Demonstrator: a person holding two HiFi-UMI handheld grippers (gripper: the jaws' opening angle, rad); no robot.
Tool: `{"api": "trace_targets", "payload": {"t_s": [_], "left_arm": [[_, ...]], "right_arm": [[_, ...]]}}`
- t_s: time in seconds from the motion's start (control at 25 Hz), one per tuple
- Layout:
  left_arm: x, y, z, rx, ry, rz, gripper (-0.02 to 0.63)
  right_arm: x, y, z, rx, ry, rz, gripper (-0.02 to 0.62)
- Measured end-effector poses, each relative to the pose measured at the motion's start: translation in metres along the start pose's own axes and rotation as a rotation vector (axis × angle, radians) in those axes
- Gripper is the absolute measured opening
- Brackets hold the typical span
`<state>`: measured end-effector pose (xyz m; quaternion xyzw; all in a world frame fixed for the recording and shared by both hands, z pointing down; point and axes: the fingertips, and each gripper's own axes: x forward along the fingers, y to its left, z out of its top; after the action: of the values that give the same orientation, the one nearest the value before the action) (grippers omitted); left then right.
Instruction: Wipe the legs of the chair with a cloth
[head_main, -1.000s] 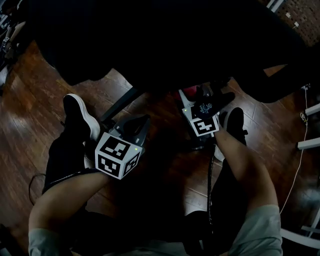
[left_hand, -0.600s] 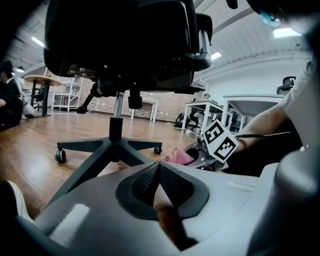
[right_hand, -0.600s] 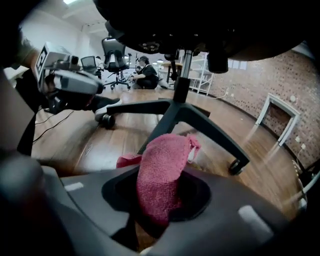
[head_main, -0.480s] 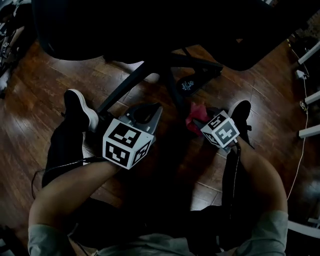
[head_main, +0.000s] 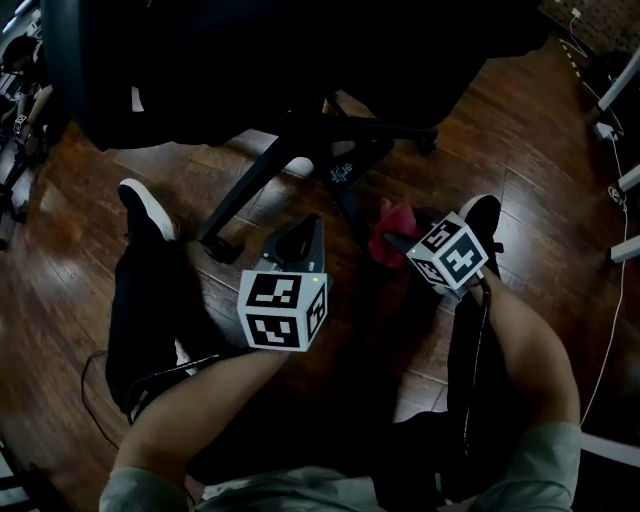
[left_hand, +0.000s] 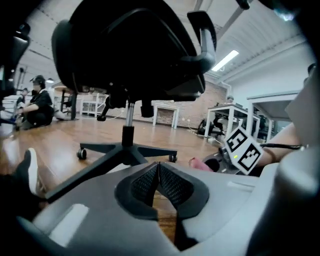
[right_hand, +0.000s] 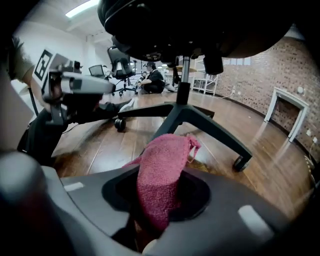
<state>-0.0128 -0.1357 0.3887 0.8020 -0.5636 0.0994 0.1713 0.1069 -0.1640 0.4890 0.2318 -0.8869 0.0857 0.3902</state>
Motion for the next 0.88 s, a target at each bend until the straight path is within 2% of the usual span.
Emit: {"api": "trace_targets", "payload": {"t_s": [0.08, 0.2, 0.28, 0.44, 0.56, 0.76, 0.88], "left_arm": [[0.021, -0.003, -0.022, -0.089, -0.005, 0.059, -0.015], [0.050, -0.009, -0.045, -0.214, -0.003, 0.110, 0.059], [0.066, -0.014, -0.060, -0.260, 0.024, 0.140, 0.136], [0.089, -0.017, -0.081, -0.229, 0.076, 0.209, 0.189], [0.102, -0.015, -0.093, -0.205, 0.114, 0.254, 0.214], [0.123, -0.030, -0.109, -0.164, 0.190, 0.251, 0.252], [0.126, -0.028, -0.110, -0.148, 0.186, 0.264, 0.270]], "right_arm": [[-0.012, -0.009, 0.012, 0.017, -0.069, -0.032, 0.118], [-0.035, -0.029, 0.035, 0.060, -0.180, -0.104, 0.118], [-0.050, -0.042, 0.045, 0.090, -0.242, -0.154, 0.120], [-0.073, -0.062, 0.050, 0.130, -0.325, -0.228, 0.120], [-0.079, -0.074, 0.044, 0.150, -0.333, -0.261, 0.120], [-0.078, -0.072, 0.046, 0.153, -0.324, -0.257, 0.121], [-0.076, -0.067, 0.054, 0.143, -0.327, -0.243, 0.121]]}}
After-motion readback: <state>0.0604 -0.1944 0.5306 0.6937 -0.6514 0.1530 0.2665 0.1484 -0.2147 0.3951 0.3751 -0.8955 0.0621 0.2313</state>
